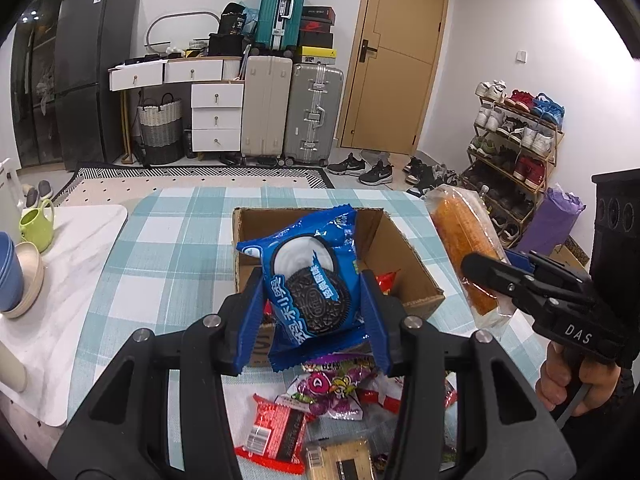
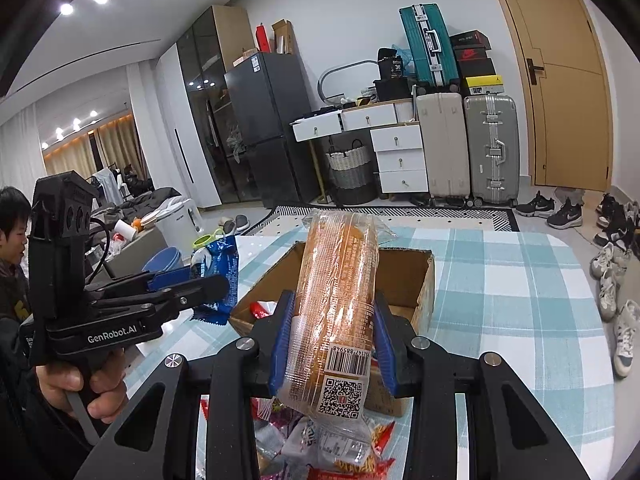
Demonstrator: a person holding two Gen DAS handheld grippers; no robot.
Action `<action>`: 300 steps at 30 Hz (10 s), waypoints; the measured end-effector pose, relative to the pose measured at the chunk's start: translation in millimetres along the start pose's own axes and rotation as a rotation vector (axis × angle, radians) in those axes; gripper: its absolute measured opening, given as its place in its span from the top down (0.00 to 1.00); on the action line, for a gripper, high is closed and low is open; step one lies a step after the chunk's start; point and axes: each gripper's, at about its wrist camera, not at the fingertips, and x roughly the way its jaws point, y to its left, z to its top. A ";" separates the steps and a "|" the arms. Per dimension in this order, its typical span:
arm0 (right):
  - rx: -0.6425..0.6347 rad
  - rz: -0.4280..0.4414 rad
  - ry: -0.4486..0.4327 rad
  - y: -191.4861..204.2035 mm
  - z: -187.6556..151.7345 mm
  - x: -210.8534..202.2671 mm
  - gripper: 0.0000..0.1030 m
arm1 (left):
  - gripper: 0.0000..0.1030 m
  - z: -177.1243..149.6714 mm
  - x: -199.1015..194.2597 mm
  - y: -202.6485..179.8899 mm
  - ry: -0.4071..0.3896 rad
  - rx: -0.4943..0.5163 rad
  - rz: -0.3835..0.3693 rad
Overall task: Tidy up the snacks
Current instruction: 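Lift both packets over the box and release them inside, then move both tools back toward the remaining snacks, then grasp the purple candy bag with the right gripper while the left grasps the red wafer packet, then carry both packets over the box and lower them inside, then open both grippers and move them back over the remaining snacks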
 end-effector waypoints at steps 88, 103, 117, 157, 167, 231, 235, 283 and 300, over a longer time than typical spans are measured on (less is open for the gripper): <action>0.060 -0.150 0.155 -6.0 -67.3 -21.7 0.00 | 0.01 -48.9 28.7 51.4 0.126 -0.037 0.117; 0.072 -0.115 0.242 9.1 -101.6 -31.5 0.00 | 0.01 -84.6 21.2 49.7 0.190 -0.034 0.124; 0.042 0.012 0.342 32.2 -134.1 -9.7 0.15 | 0.01 -107.4 39.4 55.1 0.258 -0.051 0.131; 0.073 0.045 0.205 38.4 -132.2 -30.7 0.54 | 0.07 -124.0 109.2 70.1 0.381 -0.043 0.117; 0.110 -0.008 0.173 17.9 -124.4 -37.8 0.54 | 0.60 -125.2 113.6 59.8 0.365 0.005 0.026; 0.054 -0.036 -0.018 -7.5 1.6 -18.6 0.54 | 0.60 18.0 51.0 24.0 0.056 0.002 -0.001; 0.049 -0.038 -0.024 -9.1 9.8 -12.8 0.54 | 0.60 26.8 59.1 20.7 0.054 0.008 -0.001; 0.079 0.001 0.075 -41.9 15.5 100.2 0.51 | 0.59 38.3 203.8 40.3 0.173 0.027 0.065; 0.089 -0.132 0.156 -36.2 -9.4 48.2 0.01 | 0.01 20.5 123.7 47.7 0.124 -0.011 0.057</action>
